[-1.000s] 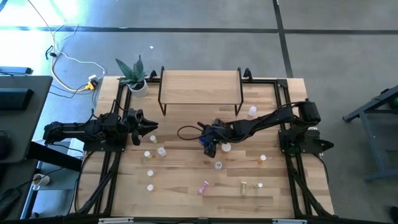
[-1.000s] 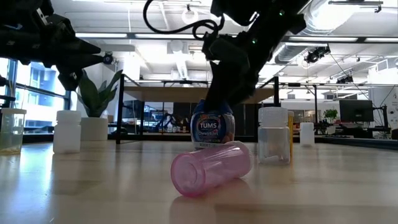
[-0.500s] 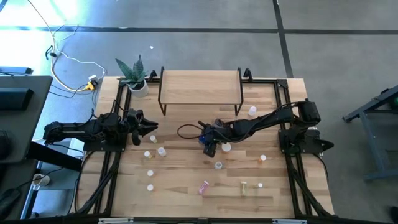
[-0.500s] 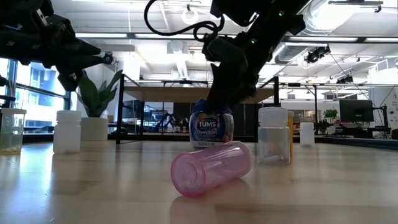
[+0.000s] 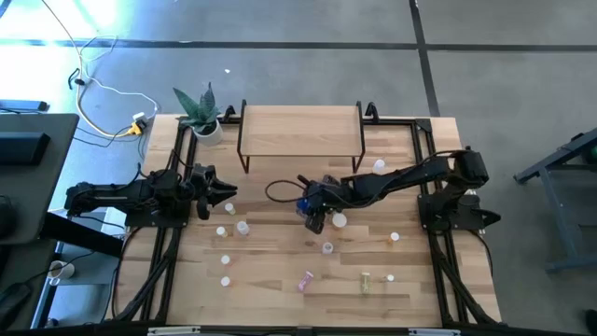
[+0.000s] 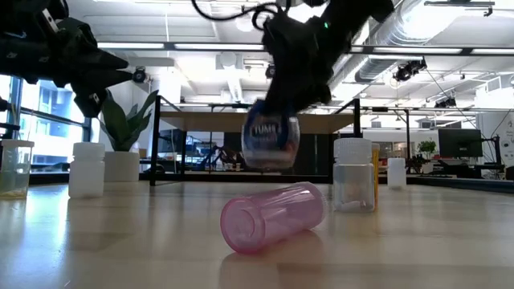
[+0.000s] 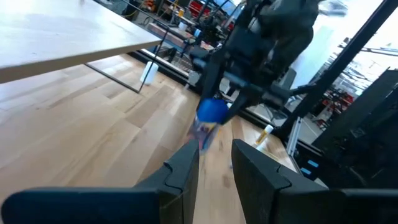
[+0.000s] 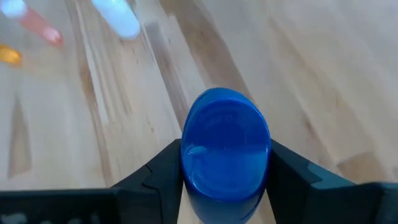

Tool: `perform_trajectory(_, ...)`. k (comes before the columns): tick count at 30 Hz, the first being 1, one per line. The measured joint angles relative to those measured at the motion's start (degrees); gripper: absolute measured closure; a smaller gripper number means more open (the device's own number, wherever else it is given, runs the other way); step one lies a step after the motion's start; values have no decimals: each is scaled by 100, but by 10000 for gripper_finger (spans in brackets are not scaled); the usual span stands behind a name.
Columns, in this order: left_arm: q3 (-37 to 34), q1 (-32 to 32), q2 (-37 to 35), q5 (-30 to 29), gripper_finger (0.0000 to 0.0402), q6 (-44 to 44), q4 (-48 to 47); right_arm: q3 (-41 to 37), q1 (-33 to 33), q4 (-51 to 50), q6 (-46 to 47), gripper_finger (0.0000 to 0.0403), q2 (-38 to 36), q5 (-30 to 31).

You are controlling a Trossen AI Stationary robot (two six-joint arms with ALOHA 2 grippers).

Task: Pick and place medicine bottles onto shelf by color
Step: Put the large blue gummy pill bottle on the shelf

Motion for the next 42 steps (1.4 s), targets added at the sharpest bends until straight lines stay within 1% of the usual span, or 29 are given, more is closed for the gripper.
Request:
perform_trajectory(9,0,0,0,-29,314,0,0,1222,-430,-968,-920,239,-5,-16)
perform_trajectory(13,0,-2,0,-33,314,0,-2,1589,-718,-1283,-1415,238,-5,-45)
perform_trajectory(16,2,-1,-2,-46,313,0,-2,1830,-977,-1477,-1770,238,-5,-213)
perform_trajectory(19,0,0,-2,-53,304,-2,-4,2019,-1262,-1606,-2165,238,-5,-321)
perform_trajectory(23,1,0,-1,-77,284,-15,-7,2329,-1715,-1872,-2697,238,-5,-541)
perform_trajectory(30,0,0,0,-287,248,-5,-48,2768,-2600,-2495,-3533,238,-7,-593)
perform_trajectory(33,1,0,0,-321,244,-15,-46,2875,-2965,-2746,-3805,238,-7,-671)
perform_trajectory(38,0,0,0,-419,243,-17,-27,2927,-3507,-2857,-3994,238,-7,-1151)
perform_trajectory(42,0,0,0,-522,243,-146,-7,2927,-3803,-2856,-4201,238,-7,-1197)
